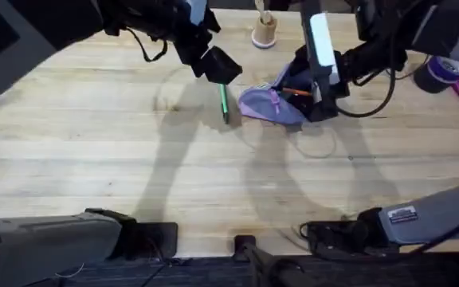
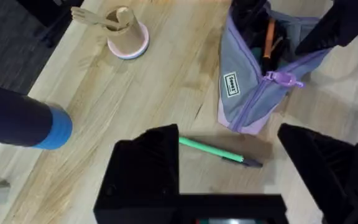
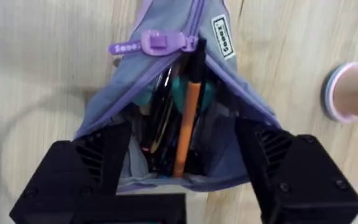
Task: Unzip the bag, pick up the pens from the table one at a time and place them inside, then zip the bag closed.
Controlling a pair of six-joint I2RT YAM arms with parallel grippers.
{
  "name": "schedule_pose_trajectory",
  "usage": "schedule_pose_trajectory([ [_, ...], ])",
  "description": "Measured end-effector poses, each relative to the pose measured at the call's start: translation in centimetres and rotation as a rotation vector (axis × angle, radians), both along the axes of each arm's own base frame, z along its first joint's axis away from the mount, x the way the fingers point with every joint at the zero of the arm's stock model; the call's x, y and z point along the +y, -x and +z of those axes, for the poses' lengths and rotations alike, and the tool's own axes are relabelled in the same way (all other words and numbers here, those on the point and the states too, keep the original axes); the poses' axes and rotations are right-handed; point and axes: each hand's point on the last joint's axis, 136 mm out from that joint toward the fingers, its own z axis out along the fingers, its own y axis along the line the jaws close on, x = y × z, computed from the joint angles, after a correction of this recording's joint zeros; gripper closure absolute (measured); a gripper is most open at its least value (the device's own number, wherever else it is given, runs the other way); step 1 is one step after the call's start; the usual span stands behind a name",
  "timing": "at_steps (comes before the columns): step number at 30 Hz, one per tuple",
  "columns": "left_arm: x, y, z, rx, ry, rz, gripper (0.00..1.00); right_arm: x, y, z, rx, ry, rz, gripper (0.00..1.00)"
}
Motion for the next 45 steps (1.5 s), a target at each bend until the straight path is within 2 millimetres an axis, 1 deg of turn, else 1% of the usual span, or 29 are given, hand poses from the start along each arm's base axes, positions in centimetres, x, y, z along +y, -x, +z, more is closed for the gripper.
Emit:
schedule_pose_trajectory([
  [6, 0.0, 0.0, 0.0, 0.000, 0.000, 0.000, 0.008, 2.4, -0.5, 0.8, -0.012, -0.076, -0.003, 0.006],
  [11, 0.0, 0.0, 0.0, 0.001, 0.000, 0.000, 0.007, 2.9, -0.4, 1.5, -0.006, -0.103, -0.029, 0.006],
  [13, 0.0, 0.0, 0.0, 0.001, 0.000, 0.000, 0.007, 2.9, -0.4, 2.3, -0.016, -0.113, -0.043, 0.006],
  [22, 0.0, 0.0, 0.0, 0.000, 0.000, 0.000, 0.007, 3.3, -0.1, 7.3, -0.093, -0.186, -0.122, 0.005],
  [26, 0.0, -0.1, 0.0, -0.003, 0.000, 0.001, 0.007, 3.0, 0.3, 9.2, -0.104, -0.216, -0.184, 0.005],
  [31, 0.4, 0.1, -0.4, 0.020, -0.018, 0.014, 0.007, 1.4, 0.9, 11.2, -0.103, -0.252, -0.292, 0.005],
  [33, 1.1, 0.2, -0.9, 0.040, -0.036, 0.035, 0.007, 0.6, 1.3, 11.8, -0.099, -0.259, -0.329, 0.005],
  [34, 2.6, 0.0, -1.6, 0.066, -0.074, 0.089, 0.007, -0.3, 1.9, 12.5, -0.097, -0.265, -0.372, 0.005],
  [36, 3.5, -0.5, -1.8, 0.074, -0.091, 0.141, 0.007, -0.7, 2.1, 13.0, -0.102, -0.270, -0.393, 0.005],
  [37, 4.2, -1.1, -1.9, 0.090, -0.098, 0.217, 0.007, -0.9, 2.6, 13.6, -0.109, -0.275, -0.408, 0.005],
  [41, 4.4, -2.1, -1.4, 0.096, -0.061, 0.295, 0.007, -0.9, 2.8, 14.1, -0.117, -0.285, -0.419, 0.005],
  [45, 4.5, -2.2, -1.5, 0.159, -0.017, 0.375, 0.008, -0.9, 2.8, 14.2, -0.109, -0.291, -0.432, 0.005],
])
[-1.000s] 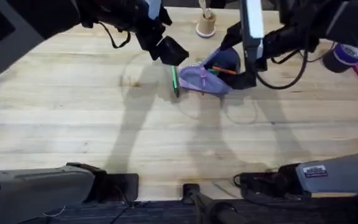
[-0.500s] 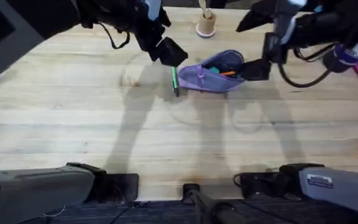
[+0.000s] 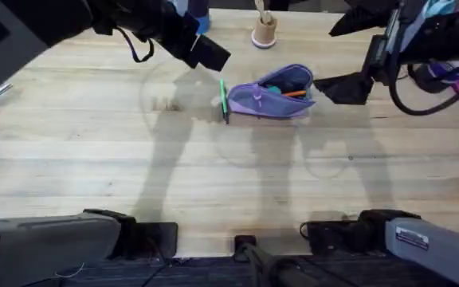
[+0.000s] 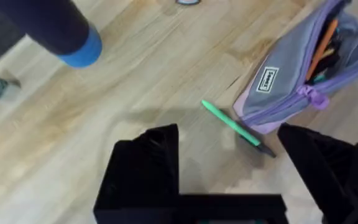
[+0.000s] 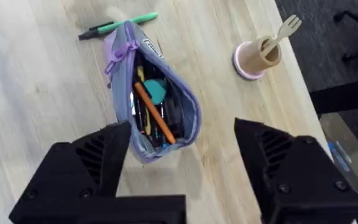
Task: Unzip the bag, pick up the pens from the table one at a time and place them inside, then zip the bag closed.
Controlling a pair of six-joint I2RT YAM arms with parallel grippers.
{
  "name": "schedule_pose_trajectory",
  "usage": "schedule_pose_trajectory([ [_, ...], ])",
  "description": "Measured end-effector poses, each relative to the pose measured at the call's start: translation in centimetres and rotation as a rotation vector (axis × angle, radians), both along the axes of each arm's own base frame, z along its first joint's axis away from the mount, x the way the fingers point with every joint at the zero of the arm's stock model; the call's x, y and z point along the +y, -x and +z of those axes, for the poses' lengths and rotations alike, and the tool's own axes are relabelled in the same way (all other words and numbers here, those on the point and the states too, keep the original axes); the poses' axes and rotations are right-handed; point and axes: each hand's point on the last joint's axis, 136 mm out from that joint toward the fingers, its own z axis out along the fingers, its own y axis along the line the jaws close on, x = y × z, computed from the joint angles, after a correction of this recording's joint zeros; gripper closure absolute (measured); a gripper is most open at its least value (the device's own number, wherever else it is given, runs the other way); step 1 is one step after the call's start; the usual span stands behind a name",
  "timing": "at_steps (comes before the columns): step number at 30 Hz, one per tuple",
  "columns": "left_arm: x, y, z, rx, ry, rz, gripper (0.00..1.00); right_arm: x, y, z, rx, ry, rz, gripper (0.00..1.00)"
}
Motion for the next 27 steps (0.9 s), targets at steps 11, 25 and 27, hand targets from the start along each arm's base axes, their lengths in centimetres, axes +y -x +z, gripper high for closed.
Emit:
schedule_pose_trajectory([
  [11, 0.0, 0.0, -3.5, 0.345, 0.196, 0.370, 0.007, 0.0, 0.0, 0.0, 0.027, -0.026, -0.034, 0.005],
  [25, -0.3, -1.3, -3.4, 0.284, 0.169, 0.475, 0.006, 0.1, 2.1, -1.3, 0.153, -0.038, -0.049, 0.005],
  [27, -0.8, -1.1, -3.5, 0.272, 0.144, 0.480, 0.006, 0.1, 2.3, -1.4, 0.165, -0.039, -0.051, 0.005],
])
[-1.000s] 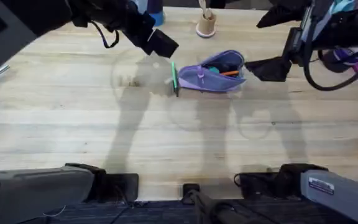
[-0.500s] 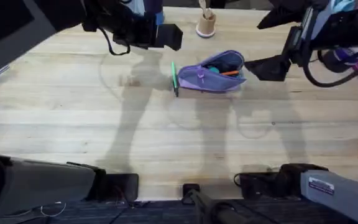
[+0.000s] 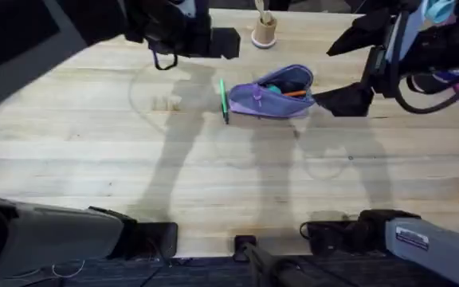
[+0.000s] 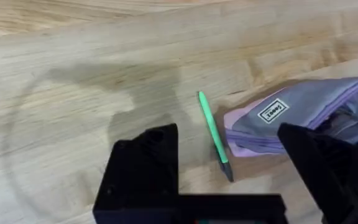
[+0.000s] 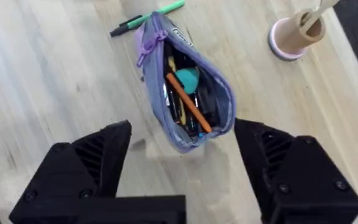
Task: Unzip the bag, pick up the pens from the table one at a time and place them inside, then zip the bag closed.
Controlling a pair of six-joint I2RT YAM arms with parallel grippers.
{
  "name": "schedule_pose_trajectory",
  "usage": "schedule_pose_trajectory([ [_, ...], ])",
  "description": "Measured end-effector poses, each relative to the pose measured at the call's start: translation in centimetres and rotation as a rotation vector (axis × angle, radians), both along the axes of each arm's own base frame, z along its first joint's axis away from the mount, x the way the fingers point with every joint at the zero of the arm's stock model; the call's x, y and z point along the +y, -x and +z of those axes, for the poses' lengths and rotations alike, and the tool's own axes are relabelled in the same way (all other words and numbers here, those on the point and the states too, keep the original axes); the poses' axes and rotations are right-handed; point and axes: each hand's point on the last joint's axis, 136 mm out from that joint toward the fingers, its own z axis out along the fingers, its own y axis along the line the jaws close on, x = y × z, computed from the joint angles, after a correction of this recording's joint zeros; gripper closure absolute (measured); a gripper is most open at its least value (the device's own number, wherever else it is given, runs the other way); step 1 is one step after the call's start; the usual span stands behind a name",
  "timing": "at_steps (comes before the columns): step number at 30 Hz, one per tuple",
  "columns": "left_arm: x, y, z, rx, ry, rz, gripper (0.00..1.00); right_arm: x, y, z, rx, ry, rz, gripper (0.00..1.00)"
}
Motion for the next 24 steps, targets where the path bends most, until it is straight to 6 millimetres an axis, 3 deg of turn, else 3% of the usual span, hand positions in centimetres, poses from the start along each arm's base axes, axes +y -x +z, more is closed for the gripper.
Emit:
schedule_pose_trajectory([
  [7, -2.4, 0.8, -1.0, 0.035, -0.011, 0.025, 0.004, 0.0, 0.1, 0.0, 0.005, -0.001, -0.001, 0.005],
  [18, -1.9, 0.2, -4.2, 0.151, 0.027, 0.195, 0.006, 0.0, 0.1, 0.0, 0.005, -0.001, -0.001, 0.006],
  [24, -2.5, -0.7, -4.7, 0.151, 0.061, 0.208, 0.006, 0.0, 0.1, 0.0, 0.005, -0.001, -0.002, 0.005],
])
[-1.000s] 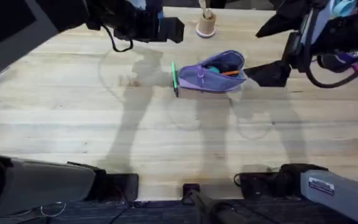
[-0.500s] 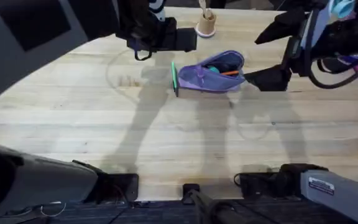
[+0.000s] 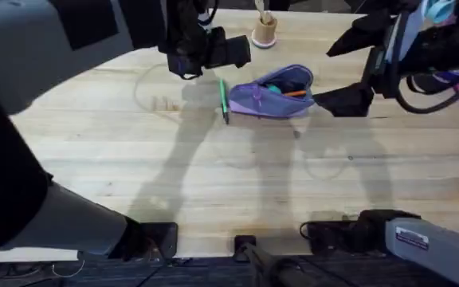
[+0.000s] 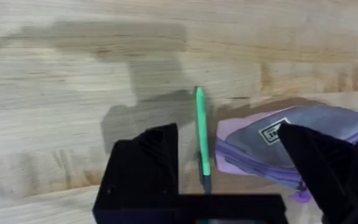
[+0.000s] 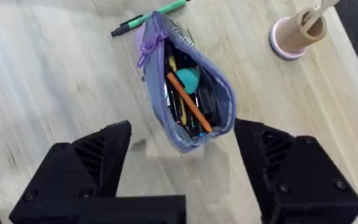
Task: Unzip the bag, pick up the pens from the table one at a time and place them inside, then zip the bag closed.
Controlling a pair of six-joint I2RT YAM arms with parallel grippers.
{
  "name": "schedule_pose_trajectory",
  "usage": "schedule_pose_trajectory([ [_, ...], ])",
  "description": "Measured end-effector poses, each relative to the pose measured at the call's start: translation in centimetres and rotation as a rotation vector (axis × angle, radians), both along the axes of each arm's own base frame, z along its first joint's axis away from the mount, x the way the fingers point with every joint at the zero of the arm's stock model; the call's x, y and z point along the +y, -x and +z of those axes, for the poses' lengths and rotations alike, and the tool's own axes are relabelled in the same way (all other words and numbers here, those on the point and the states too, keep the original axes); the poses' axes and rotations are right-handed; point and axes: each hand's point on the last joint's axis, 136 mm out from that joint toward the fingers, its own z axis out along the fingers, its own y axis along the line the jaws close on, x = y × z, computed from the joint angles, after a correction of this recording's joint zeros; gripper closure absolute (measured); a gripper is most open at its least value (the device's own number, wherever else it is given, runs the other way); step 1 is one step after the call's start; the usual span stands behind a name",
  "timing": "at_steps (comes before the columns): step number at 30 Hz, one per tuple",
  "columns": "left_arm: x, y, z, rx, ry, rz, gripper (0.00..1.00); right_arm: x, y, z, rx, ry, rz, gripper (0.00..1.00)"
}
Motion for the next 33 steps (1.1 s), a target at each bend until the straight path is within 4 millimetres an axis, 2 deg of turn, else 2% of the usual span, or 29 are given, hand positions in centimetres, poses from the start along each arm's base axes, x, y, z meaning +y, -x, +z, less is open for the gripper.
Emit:
schedule_pose_trajectory([
  [5, -0.3, -0.7, 0.5, -0.032, 0.017, 0.003, 0.007, 0.0, 0.0, 0.0, 0.000, 0.000, 0.000, 0.005],
  [11, -0.3, -0.8, 0.1, -0.025, 0.015, 0.006, 0.007, 0.0, 0.0, 0.0, 0.000, 0.000, 0.000, 0.005],
  [19, -0.3, -0.7, -3.1, 0.047, -0.015, 0.007, 0.006, 0.0, 0.0, 0.0, 0.000, 0.000, 0.000, 0.005],
  [30, 0.9, -1.0, -6.1, 0.083, -0.096, 0.041, 0.006, 0.0, 0.0, 0.0, 0.000, 0.000, 0.000, 0.005],
  [33, 1.1, -1.3, -6.4, 0.068, -0.126, 0.051, 0.006, 0.0, 0.0, 0.0, 0.000, 0.000, 0.000, 0.005],
])
